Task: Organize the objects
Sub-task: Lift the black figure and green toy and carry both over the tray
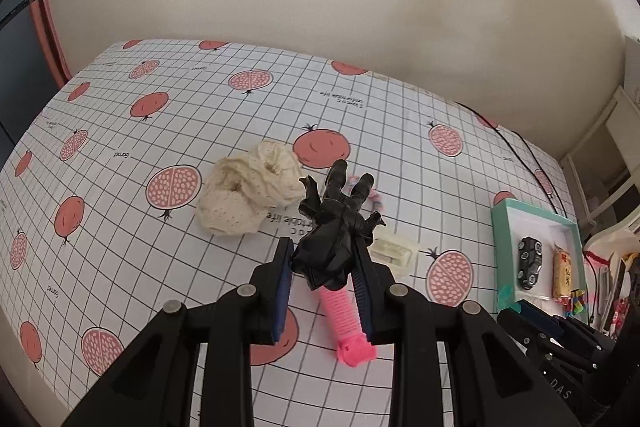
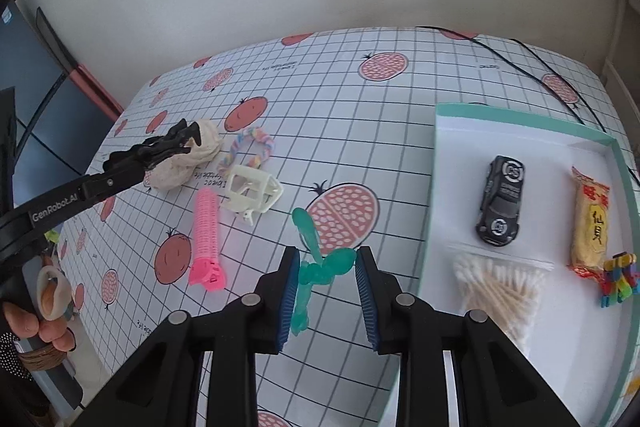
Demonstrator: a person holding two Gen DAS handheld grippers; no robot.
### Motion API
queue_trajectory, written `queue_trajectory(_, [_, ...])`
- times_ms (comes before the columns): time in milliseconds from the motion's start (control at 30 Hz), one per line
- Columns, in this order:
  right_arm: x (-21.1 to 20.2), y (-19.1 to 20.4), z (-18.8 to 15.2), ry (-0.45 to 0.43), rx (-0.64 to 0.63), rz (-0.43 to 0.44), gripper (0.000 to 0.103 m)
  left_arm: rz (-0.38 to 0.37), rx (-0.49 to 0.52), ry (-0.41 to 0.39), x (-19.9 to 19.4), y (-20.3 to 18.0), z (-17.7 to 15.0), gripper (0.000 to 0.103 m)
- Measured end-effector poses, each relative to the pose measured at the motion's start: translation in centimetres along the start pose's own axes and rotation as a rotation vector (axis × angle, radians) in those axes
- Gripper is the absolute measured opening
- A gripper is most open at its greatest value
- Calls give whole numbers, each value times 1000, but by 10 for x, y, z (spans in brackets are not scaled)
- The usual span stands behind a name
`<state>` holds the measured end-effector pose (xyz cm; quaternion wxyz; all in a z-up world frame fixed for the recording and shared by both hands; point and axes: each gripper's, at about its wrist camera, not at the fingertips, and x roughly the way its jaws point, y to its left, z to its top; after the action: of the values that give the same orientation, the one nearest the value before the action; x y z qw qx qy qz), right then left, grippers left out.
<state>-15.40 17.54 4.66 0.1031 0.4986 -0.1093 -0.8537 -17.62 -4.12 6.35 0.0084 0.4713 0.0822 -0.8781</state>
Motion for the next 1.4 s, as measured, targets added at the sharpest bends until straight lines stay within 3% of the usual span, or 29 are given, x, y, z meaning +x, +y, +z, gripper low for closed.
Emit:
queue_trajectory(400, [-47, -92, -6, -72, 169, -91, 30, -145, 107, -31, -6, -97, -10, 30])
queue_trajectory(700, [-63, -138, -19, -91, 251, -128, 30, -254, 187, -41, -2, -167, -22, 30])
queue_trajectory(1000, [-56, -157, -27, -70, 277, -146, 30, -299, 204, -18, 19, -194, -32, 30])
queue_trajectory(1400, [-36, -170, -33, -11, 270, -186, 31, -266, 193, 63, 59, -204, -51, 30])
